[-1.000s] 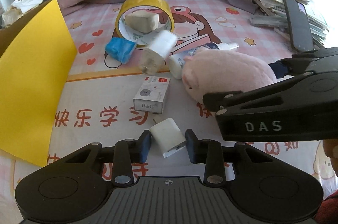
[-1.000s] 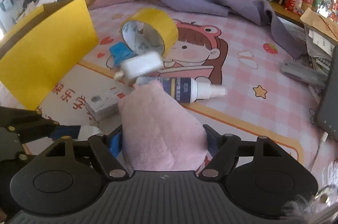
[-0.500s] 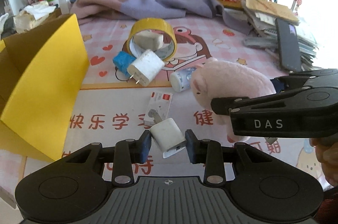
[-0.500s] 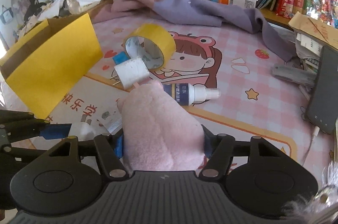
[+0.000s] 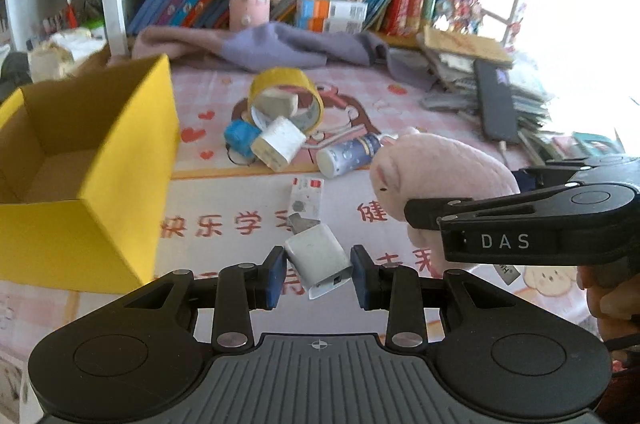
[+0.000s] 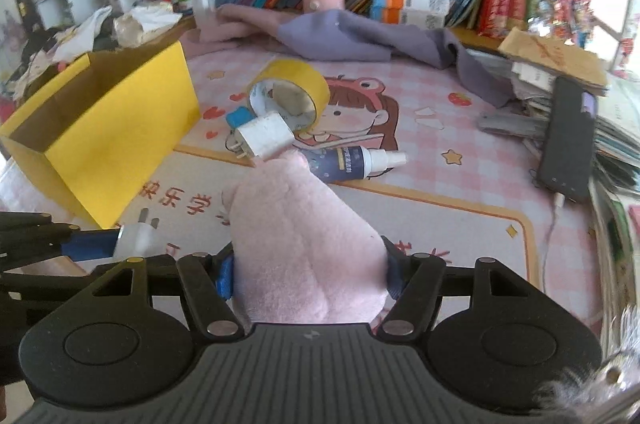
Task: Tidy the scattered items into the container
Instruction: 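Carry the pink pig and white charger over the yellow box with both grippers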
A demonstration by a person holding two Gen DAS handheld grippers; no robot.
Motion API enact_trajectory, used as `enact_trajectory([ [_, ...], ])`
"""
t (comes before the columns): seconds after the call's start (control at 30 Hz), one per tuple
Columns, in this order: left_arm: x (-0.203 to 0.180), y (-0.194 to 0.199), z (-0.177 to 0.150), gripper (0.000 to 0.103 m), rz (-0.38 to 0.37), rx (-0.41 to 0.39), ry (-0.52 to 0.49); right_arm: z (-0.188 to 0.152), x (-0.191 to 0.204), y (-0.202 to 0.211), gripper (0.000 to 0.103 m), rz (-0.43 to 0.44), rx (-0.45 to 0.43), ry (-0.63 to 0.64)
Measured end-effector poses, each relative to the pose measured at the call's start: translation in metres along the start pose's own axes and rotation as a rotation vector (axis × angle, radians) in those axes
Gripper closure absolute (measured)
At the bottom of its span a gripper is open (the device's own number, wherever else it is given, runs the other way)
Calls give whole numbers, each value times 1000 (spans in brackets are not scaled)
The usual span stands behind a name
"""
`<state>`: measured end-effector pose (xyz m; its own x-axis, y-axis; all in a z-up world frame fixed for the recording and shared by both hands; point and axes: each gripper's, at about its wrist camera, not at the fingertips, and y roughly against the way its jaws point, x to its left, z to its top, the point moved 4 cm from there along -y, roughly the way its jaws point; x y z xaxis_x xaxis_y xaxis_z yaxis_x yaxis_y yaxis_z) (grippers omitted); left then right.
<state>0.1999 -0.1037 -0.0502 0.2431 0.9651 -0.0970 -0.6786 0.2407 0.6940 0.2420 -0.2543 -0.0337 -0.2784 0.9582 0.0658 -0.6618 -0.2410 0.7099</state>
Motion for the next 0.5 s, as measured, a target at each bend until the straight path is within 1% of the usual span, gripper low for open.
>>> enact_trajectory([
  [0.07, 11, 17, -7, 70, -11, -19, -16, -5, 13, 11, 39, -22, -15, -16],
  [0.27, 51, 60, -34, 70, -41, -28, -22, -28, 67, 40, 39, -67, -29, -42],
  [0.4, 70, 86, -50, 70, -53, -47, -54, -44, 104, 54, 39, -79, -38, -58],
  [0.5, 84, 102, -60, 70, -48, -57, -79, -52, 128, 60, 39, -79, -44, -73],
])
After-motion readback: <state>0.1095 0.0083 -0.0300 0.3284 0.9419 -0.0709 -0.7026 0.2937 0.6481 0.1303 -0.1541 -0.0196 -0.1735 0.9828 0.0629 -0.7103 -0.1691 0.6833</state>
